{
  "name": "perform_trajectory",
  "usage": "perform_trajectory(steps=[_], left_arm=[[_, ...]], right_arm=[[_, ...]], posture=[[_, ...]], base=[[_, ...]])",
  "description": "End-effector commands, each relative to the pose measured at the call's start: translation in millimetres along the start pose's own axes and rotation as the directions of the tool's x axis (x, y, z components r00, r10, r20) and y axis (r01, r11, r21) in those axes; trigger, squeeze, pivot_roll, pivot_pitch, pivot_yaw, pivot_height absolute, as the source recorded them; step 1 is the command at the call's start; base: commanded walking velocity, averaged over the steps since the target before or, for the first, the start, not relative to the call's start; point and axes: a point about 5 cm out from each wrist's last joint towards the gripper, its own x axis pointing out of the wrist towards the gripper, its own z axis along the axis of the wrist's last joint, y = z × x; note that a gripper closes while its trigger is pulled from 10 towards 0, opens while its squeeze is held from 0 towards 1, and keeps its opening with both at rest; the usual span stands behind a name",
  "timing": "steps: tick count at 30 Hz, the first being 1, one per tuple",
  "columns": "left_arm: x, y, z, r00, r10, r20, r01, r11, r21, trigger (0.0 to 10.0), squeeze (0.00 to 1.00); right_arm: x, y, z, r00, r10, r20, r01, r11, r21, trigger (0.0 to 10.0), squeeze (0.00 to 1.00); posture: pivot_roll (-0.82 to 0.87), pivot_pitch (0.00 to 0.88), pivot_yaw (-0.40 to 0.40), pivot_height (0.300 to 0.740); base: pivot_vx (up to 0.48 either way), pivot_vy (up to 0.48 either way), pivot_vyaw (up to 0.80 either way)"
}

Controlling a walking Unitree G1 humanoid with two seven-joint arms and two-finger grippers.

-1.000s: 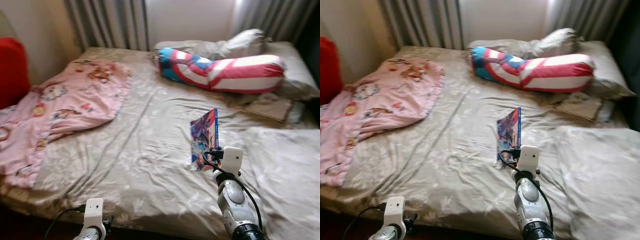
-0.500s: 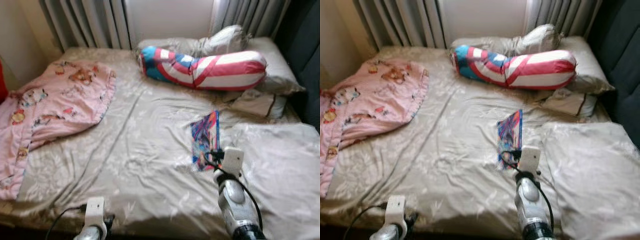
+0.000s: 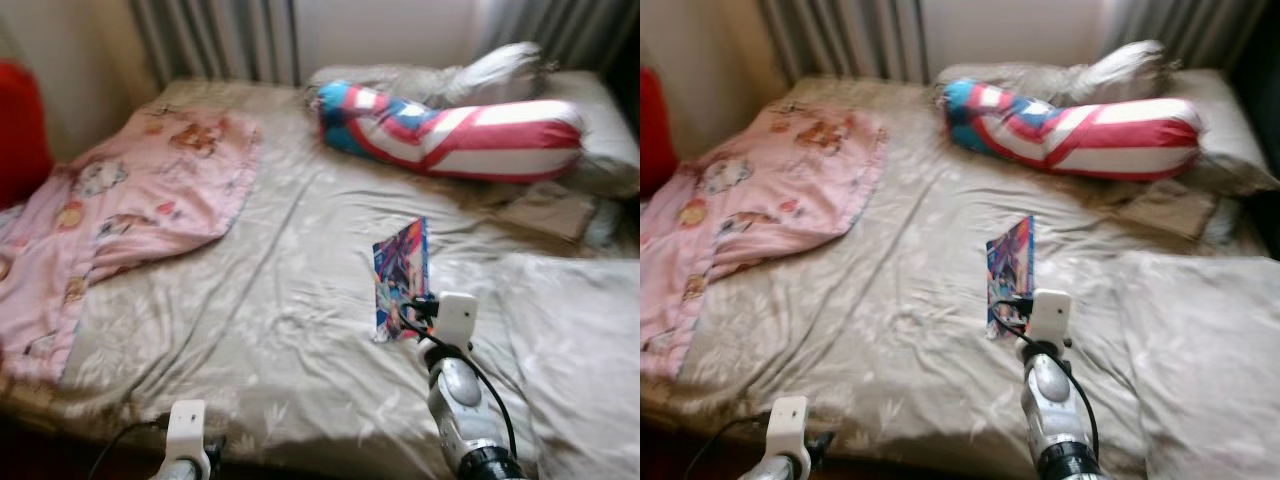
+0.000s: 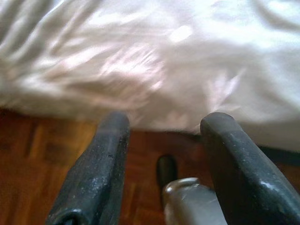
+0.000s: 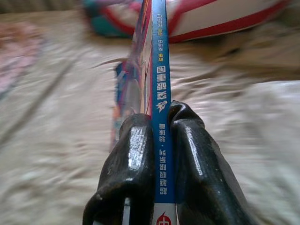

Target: Clean up the room

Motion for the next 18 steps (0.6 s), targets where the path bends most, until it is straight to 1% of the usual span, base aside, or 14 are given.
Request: perform_trajectory(steps=[1, 7, 15, 18], left_arm=[[-0.2, 2.3, -0.9, 1.0, 0.003, -0.008, -0.003, 1.0, 0.001, 10.0, 0.0], [-0.3, 1.5, -1.3, 1.0, 0.001, -0.009, -0.001, 1.0, 0.0, 10.0, 0.0], [0.0, 1.2, 0.0, 1.0, 0.002, -0.002, -0.002, 1.0, 0.003, 10.0, 0.0], [0.0, 1.7, -0.2, 1.0, 0.003, -0.005, -0.003, 1.0, 0.005, 10.0, 0.0]], right_arm=[[3.1, 2.5, 9.4, 0.999, 0.001, 0.046, -0.002, 1.0, 0.01, 10.0, 0.0], [2.9, 2.3, 9.6, 0.999, 0.0, 0.05, -0.001, 1.0, 0.007, 10.0, 0.0], [3.2, 2.2, 10.1, 0.999, 0.0, 0.052, 0.0, 1.0, 0.005, 10.0, 0.0], [3.3, 5.6, 9.2, 0.999, 0.027, 0.045, -0.028, 1.0, 0.008, 10.0, 0.0]], posture=[[-0.09, 0.048, -0.002, 0.74], [-0.09, 0.043, -0.003, 0.74], [-0.09, 0.053, -0.003, 0.74], [-0.09, 0.055, -0.002, 0.74]], base=[[0.326, 0.0, 0.0], [0.328, 0.0, 0.0], [0.0, 0.0, 0.0], [0.0, 0.0, 0.0]])
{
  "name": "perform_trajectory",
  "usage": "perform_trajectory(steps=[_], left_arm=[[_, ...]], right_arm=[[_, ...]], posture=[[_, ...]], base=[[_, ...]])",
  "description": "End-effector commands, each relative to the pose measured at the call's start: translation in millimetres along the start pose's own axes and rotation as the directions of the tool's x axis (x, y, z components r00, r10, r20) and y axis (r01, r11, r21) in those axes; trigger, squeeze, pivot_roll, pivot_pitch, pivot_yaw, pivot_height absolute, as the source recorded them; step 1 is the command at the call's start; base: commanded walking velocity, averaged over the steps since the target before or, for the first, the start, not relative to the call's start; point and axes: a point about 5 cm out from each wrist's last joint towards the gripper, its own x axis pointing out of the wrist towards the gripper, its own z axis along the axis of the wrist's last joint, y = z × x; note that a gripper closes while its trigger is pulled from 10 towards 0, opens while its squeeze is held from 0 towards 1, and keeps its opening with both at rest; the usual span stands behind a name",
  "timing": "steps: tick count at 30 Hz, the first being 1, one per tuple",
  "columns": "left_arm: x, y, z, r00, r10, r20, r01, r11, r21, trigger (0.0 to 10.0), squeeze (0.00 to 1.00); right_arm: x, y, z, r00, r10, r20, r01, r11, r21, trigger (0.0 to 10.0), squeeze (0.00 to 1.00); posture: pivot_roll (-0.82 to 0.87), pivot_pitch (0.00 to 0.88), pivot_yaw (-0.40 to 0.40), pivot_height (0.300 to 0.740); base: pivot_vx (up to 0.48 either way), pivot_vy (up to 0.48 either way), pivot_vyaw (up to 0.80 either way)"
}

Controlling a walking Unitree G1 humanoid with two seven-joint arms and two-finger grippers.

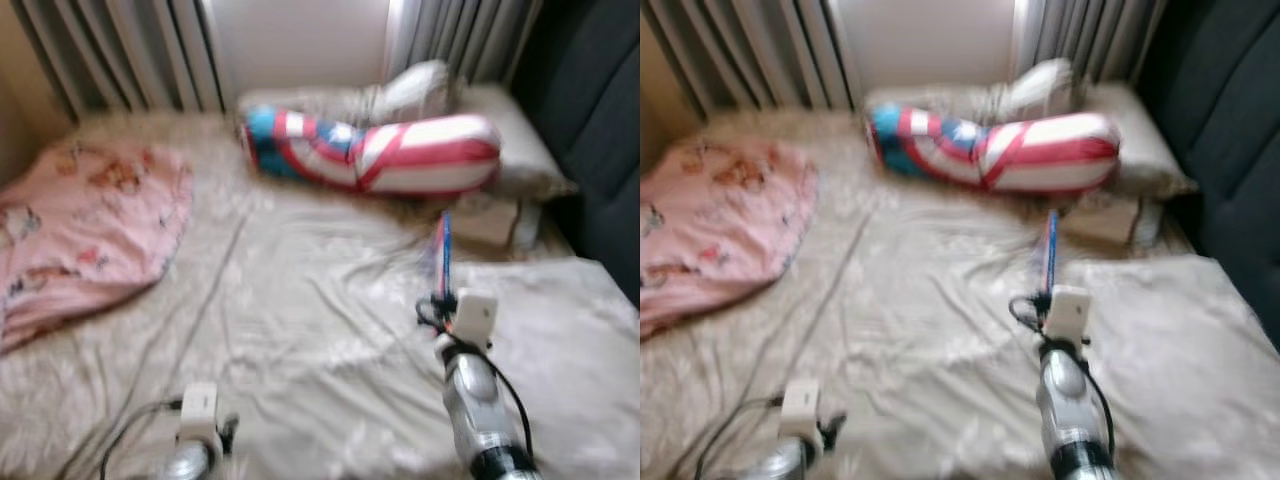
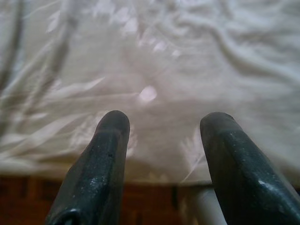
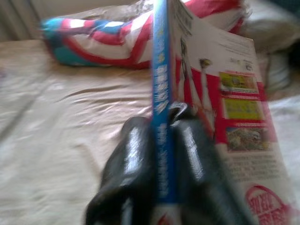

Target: Clean up the room

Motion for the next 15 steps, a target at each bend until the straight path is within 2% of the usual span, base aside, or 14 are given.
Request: perform_trajectory(steps=[1, 15], left_arm=[[1.5, -11.6, 3.3, 0.999, -0.032, 0.007, 0.032, 0.999, -0.003, 10.0, 0.0], [1.5, -11.9, 3.0, 0.999, -0.033, 0.004, 0.033, 0.999, 0.002, 10.0, 0.0]], right_arm=[[-3.9, -10.8, -5.2, 1.0, -0.019, -0.016, 0.019, 1.0, -0.007, 10.0, 0.0], [-4.0, -10.4, -5.7, 1.0, -0.015, -0.02, 0.015, 1.0, -0.008, 10.0, 0.0]], posture=[[-0.09, 0.055, -0.002, 0.74], [-0.1, 0.052, 0.002, 0.74]], base=[[0.0, 0.0, 0.0], [0.0, 0.0, 0.0]])
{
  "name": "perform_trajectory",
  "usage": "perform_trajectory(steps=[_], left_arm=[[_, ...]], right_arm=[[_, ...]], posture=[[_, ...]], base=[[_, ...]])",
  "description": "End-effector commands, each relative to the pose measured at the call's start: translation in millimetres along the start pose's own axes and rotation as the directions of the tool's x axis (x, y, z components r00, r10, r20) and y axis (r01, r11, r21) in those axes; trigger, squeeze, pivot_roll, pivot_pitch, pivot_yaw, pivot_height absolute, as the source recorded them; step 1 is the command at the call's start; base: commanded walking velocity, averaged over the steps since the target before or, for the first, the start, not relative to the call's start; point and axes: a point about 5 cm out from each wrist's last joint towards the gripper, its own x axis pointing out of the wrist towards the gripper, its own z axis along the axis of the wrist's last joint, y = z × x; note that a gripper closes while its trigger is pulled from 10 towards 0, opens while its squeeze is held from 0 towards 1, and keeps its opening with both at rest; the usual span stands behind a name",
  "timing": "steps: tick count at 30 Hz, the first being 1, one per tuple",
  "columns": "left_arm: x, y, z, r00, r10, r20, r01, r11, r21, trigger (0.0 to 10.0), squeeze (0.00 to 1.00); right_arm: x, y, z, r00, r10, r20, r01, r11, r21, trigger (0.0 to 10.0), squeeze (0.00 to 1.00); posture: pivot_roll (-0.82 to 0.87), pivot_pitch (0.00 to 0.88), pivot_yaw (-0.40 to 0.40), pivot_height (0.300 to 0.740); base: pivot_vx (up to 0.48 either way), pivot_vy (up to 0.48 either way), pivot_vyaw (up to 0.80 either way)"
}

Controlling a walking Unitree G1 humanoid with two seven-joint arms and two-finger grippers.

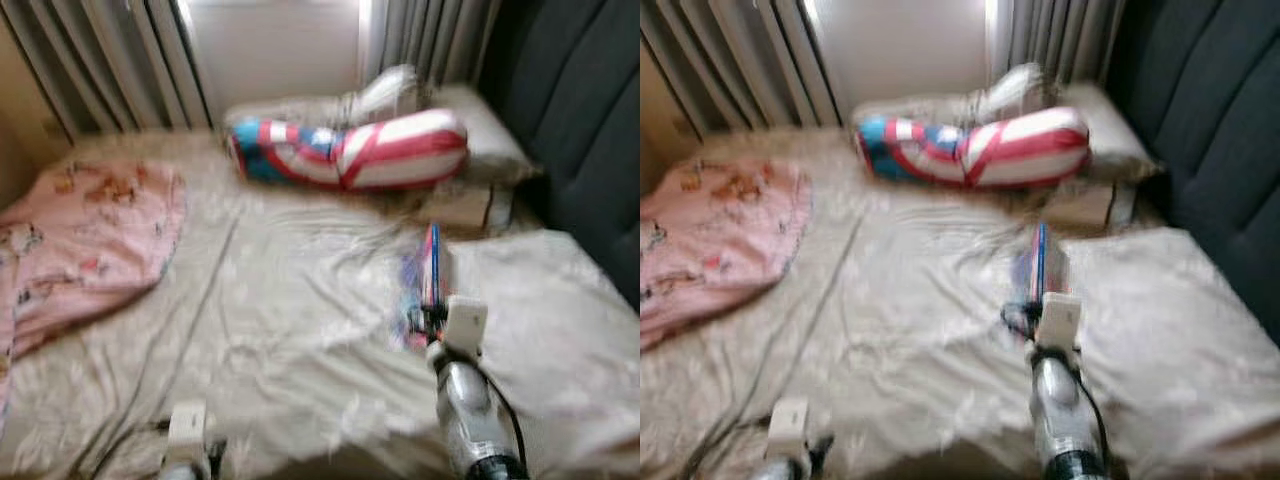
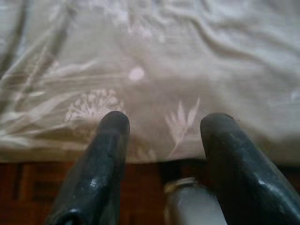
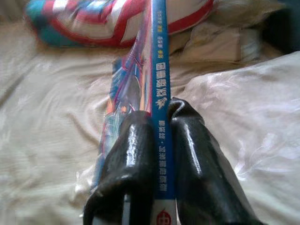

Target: Clean up the room

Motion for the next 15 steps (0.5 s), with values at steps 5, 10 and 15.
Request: perform_trajectory(steps=[5, 10, 15], left_arm=[[-3.0, 1.5, -12.2, 0.999, 0.002, -0.046, -0.002, 1.0, 0.003, 10.0, 0.0], [-3.1, 1.8, -12.8, 0.999, 0.001, -0.049, -0.001, 1.0, 0.005, 10.0, 0.0], [-3.1, 1.9, -12.7, 0.999, 0.001, -0.05, -0.001, 1.0, 0.006, 10.0, 0.0]], right_arm=[[5.1, 11.5, 13.3, 0.997, 0.048, 0.056, -0.048, 0.999, 0.007, 10.0, 0.0], [5.2, 13.4, 11.7, 0.997, 0.067, 0.041, -0.067, 0.998, -0.015, 10.0, 0.0], [5.1, 13.5, 9.8, 0.997, 0.073, 0.029, -0.072, 0.997, -0.028, 10.0, 0.0]], posture=[[-0.09, 0.052, 0.001, 0.74], [-0.1, 0.047, 0.002, 0.74], [-0.1, 0.049, 0.003, 0.74]], base=[[0.0, 0.0, 0.0], [0.0, 0.0, 0.0], [0.0, 0.0, 0.0]])
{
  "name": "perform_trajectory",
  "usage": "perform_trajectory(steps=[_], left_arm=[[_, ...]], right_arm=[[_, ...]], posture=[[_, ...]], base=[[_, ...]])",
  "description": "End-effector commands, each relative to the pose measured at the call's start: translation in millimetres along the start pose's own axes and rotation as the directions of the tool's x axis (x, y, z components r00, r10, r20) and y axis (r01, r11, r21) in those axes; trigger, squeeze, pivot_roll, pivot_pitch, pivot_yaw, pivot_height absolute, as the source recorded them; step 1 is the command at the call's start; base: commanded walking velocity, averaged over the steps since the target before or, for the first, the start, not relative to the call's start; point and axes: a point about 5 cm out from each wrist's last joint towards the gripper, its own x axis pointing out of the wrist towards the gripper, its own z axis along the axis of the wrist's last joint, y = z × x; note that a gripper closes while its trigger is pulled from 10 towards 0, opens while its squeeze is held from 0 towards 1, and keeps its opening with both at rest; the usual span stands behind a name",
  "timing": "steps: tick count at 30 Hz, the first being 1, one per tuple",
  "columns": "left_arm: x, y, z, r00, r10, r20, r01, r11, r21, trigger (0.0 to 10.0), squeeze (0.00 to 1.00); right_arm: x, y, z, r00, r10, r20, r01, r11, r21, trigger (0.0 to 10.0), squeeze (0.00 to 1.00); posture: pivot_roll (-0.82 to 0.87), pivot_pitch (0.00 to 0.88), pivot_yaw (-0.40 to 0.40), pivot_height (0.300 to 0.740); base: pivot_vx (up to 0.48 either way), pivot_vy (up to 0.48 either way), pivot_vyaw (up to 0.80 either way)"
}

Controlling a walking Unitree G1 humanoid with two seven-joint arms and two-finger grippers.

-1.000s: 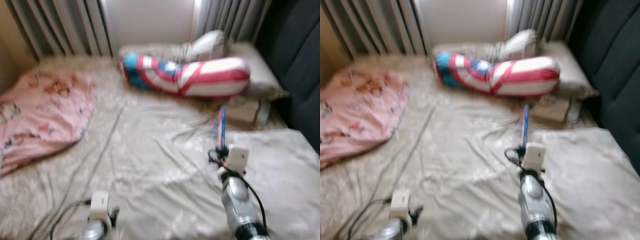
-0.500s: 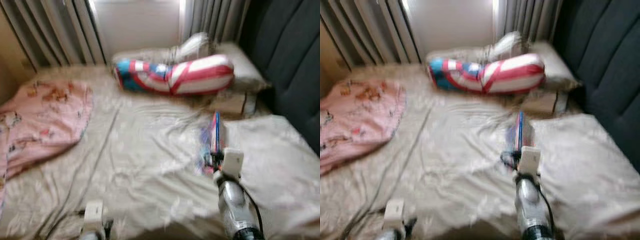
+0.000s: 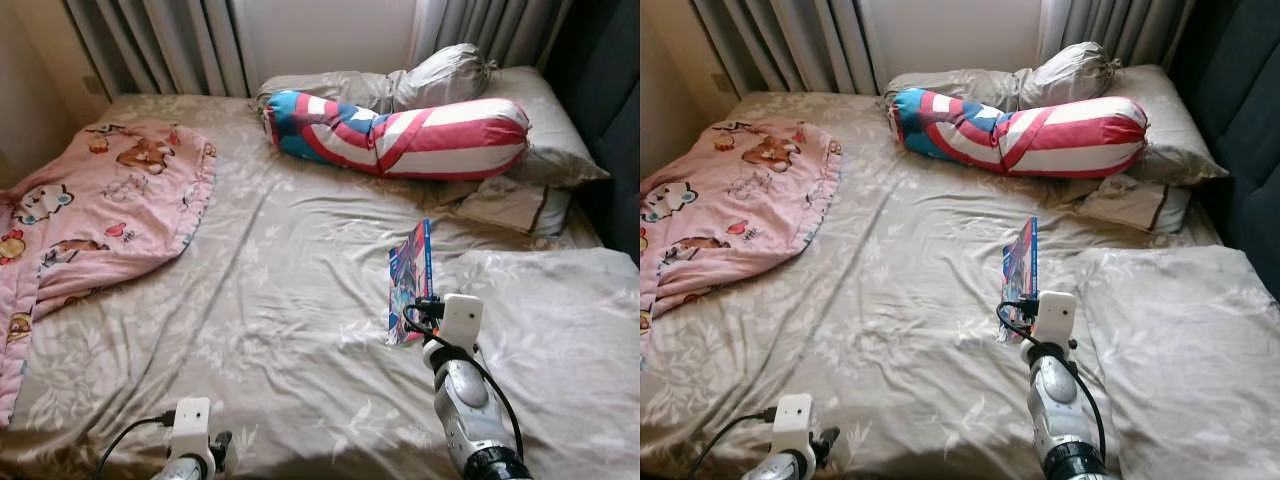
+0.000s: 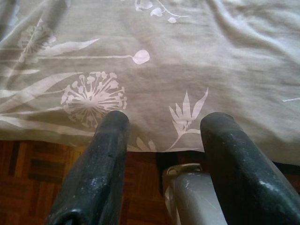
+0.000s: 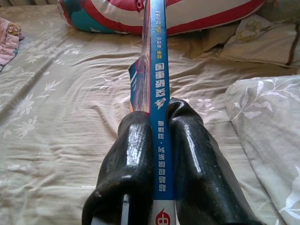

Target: Clean up the room

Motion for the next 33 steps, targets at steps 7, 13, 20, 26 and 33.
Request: perform_trajectory(steps=[7, 13, 20, 26, 33], left_arm=[[-1.2, 2.0, -5.1, 1.0, 0.003, -0.022, -0.003, 1.0, 0.007, 10.0, 0.0], [-1.2, 2.1, -5.2, 1.0, 0.002, -0.023, -0.001, 1.0, 0.01, 10.0, 0.0], [-1.2, 2.3, -5.2, 1.0, 0.003, -0.023, -0.002, 1.0, 0.009, 10.0, 0.0], [-1.2, 2.6, -4.9, 1.0, 0.004, -0.023, -0.003, 1.0, 0.009, 10.0, 0.0], [-1.1, 3.1, -4.6, 1.0, 0.005, -0.023, -0.004, 1.0, 0.009, 10.0, 0.0]], right_arm=[[3.2, 2.4, 3.3, 0.999, 0.033, -0.007, -0.033, 0.999, -0.043, 10.0, 0.0], [3.3, 6.2, 0.7, 0.998, 0.056, -0.03, -0.058, 0.996, -0.075, 10.0, 0.0], [3.0, 6.7, 1.7, 0.998, 0.056, -0.022, -0.058, 0.996, -0.074, 10.0, 0.0], [3.7, 3.1, 0.5, 0.999, 0.044, -0.033, -0.046, 0.996, -0.074, 10.0, 0.0], [4.3, 7.2, -0.7, 0.997, 0.055, -0.052, -0.06, 0.995, -0.086, 10.0, 0.0]], posture=[[-0.1, 0.061, 0.006, 0.74], [-0.1, 0.068, 0.009, 0.725], [-0.1, 0.068, 0.009, 0.685], [-0.1, 0.079, 0.011, 0.685], [-0.1, 0.08, 0.012, 0.647]], base=[[0.0, 0.0, 0.0], [0.0, 0.0, 0.0], [0.0, 0.0, 0.0], [0.0, 0.0, 0.0], [0.0, 0.0, 0.0]])
